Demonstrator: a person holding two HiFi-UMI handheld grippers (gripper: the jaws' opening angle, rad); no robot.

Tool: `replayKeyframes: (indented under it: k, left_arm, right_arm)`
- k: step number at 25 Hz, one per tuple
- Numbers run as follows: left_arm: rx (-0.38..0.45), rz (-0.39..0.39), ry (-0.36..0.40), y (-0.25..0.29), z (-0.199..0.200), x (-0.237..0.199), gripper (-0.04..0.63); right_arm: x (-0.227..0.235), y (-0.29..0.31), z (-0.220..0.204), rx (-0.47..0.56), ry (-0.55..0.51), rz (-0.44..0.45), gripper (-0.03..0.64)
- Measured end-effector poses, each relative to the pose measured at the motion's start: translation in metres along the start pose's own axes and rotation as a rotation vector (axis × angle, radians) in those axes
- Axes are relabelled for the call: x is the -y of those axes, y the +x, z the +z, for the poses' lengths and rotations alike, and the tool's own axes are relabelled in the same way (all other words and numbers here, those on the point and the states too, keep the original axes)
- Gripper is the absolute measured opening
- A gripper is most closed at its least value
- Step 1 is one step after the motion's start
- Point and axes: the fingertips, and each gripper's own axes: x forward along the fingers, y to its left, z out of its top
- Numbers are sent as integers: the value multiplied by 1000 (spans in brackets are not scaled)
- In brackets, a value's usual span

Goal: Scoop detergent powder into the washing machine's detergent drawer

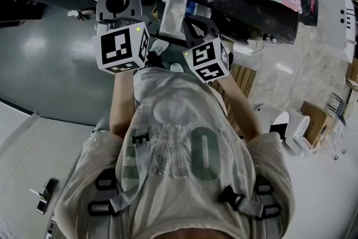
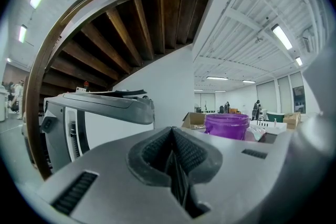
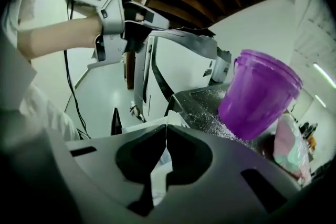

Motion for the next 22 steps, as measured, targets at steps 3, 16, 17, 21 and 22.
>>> replayKeyframes:
  k: [3, 16, 17, 21, 22]
  left_arm:
    - [0, 3, -2, -3, 0, -1, 20]
    - [-14, 24, -3, -18, -7, -6, 21]
    - [-16, 25, -4, -18, -8, -6, 21]
    - [-18, 28, -4, -20, -10, -6, 21]
    - [-18, 29, -4, -21, -10, -7, 21]
  right_arm:
    - [-1, -1, 1, -12, -163, -45, 11]
    - [-7, -9, 2, -16, -1069, -328, 11]
    - [-7, -9, 2, -11, -1117, -347, 11]
    - [-7, -10, -1, 2, -1232, -371, 11]
    - [-7, -10, -1, 7, -1250, -375, 11]
